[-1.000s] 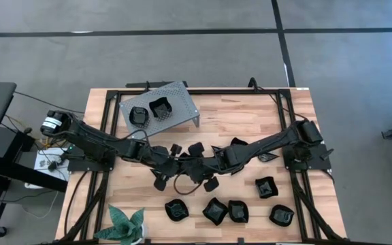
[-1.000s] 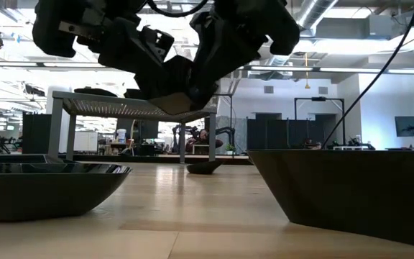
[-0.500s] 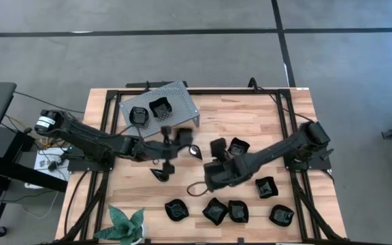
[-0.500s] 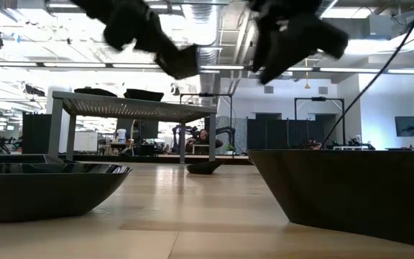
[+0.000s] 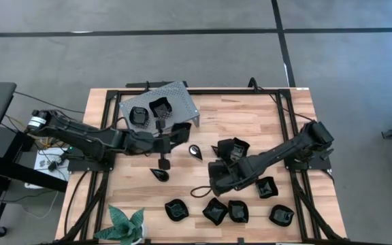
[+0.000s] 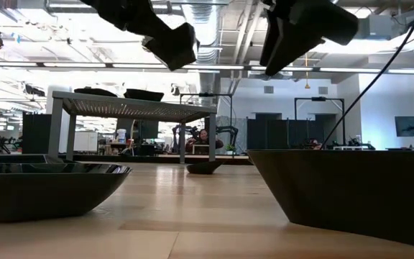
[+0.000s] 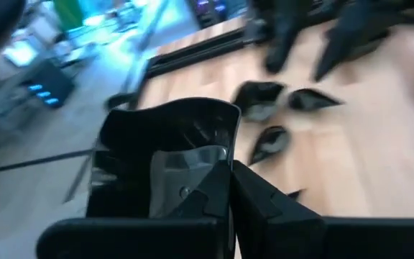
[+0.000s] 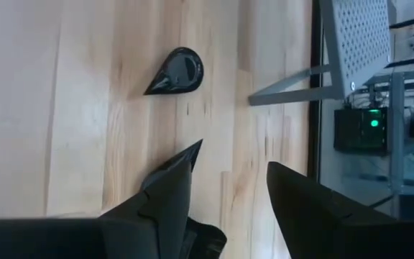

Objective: Pick & Place Mini shaped plates
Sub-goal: Stack the black distorted square plate on top of the black distorted square plate on the shelf

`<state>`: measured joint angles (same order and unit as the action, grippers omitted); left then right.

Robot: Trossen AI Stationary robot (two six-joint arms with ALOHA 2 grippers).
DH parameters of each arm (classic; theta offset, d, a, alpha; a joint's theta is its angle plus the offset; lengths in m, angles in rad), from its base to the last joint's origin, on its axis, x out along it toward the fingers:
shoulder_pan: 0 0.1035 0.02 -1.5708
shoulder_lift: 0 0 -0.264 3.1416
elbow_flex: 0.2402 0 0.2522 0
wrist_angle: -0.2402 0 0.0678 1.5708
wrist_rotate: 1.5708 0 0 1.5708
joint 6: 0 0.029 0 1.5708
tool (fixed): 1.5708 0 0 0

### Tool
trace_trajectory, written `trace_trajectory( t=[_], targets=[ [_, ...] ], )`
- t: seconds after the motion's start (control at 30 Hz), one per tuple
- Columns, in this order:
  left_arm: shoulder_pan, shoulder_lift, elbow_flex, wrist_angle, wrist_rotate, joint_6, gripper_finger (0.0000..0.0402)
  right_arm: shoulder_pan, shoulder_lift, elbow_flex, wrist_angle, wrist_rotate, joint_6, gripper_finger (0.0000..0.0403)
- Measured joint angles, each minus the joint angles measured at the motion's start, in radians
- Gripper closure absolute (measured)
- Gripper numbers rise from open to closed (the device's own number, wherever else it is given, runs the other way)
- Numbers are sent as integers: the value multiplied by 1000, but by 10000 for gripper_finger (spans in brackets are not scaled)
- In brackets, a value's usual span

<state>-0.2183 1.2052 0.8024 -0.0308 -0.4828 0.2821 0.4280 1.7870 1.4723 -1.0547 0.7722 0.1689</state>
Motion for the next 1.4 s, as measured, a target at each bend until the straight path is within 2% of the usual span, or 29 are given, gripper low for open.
trace_trajectory(
  t=[0.1, 0.17, 0.37, 0.57, 0.67, 0.8, 1.2, 1.33, 1.4],
  targets=[
    [21, -20, 0, -21, -107, 1, 395, -1, 0, 0, -3, -9, 6, 222],
    [48, -41, 0, -24, -143, 2, 394, 2, 0, 0, -9, -10, 6, 222],
    [159, -129, 0, -64, -170, -6, 395, 3, 0, 0, -7, -19, 56, 230],
    [281, -170, -1, -209, -184, -164, 393, 3, 0, 0, -6, -45, 114, 237],
    [315, -168, -17, -243, -174, -187, 395, 3, 0, 0, -4, -63, 121, 239],
    [323, -167, -28, -241, -95, -187, 388, 3, 0, 0, -3, -66, 121, 238],
    [422, -149, -31, -239, -89, -182, 382, 2, 0, 0, 17, -69, 121, 240],
    [446, -136, -31, -243, -11, -152, 382, 2, 0, 0, 16, -69, 120, 242],
    [447, -130, -31, -241, -4, -148, 382, 2, 0, 0, 19, -69, 120, 243]
  ],
)
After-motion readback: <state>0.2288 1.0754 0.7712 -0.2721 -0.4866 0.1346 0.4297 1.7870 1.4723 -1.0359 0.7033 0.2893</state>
